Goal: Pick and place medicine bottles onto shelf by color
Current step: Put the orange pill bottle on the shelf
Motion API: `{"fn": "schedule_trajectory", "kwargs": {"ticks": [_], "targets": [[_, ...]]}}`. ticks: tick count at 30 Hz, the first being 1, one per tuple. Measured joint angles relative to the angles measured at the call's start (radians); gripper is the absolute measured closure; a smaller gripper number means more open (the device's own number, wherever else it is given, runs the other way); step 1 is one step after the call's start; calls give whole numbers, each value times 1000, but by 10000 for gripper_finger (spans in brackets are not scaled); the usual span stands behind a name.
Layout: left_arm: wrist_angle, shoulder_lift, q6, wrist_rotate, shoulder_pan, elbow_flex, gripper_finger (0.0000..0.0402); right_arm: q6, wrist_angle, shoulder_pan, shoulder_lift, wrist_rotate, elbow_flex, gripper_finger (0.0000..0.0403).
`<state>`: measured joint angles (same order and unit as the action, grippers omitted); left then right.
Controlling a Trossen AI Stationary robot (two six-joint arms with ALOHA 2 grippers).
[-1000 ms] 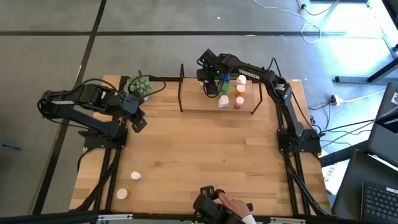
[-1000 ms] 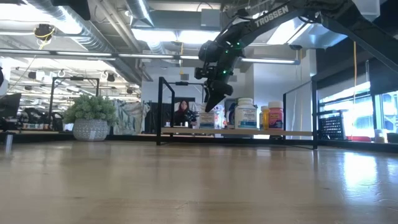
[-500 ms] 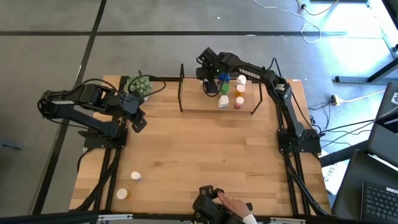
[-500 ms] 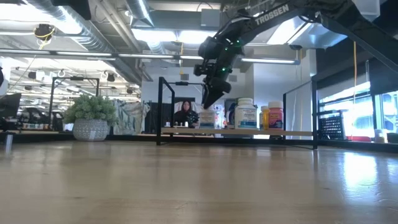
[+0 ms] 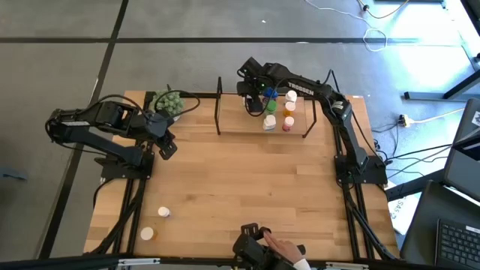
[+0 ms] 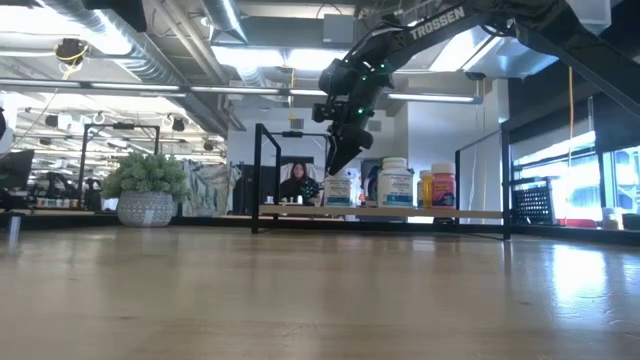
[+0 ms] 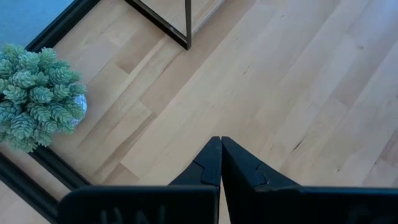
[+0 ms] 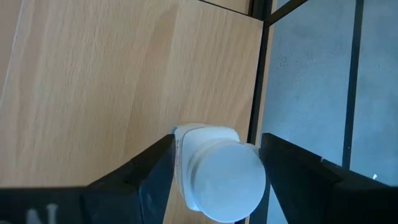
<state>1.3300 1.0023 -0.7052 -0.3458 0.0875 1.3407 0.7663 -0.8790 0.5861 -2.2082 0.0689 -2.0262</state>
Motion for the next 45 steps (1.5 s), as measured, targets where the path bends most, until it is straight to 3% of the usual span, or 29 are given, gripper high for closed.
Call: {"fn": "schedule_trajectory", "kwargs": {"ticks": [5,10,19,24,28,37,45], "targets": [[0,0,0,0,0,0,401,-2,11,0,0,-1,-3,164],[0,0,0,0,0,0,401,-61,9,-3,0,-77,-52,164],[1,0,0,7,0,0,401,-152,-136,-13,0,-75,-213,164],[31,0,-22,27,0,0,401,-209,-292,-42,0,57,-318,164],[90,0,-65,78,0,0,401,-209,-338,-87,38,156,-310,164],[209,0,-225,155,65,0,401,-200,-418,-263,135,161,-309,164],[212,-1,-365,158,204,0,401,-251,-429,-404,214,161,-309,164]]}}
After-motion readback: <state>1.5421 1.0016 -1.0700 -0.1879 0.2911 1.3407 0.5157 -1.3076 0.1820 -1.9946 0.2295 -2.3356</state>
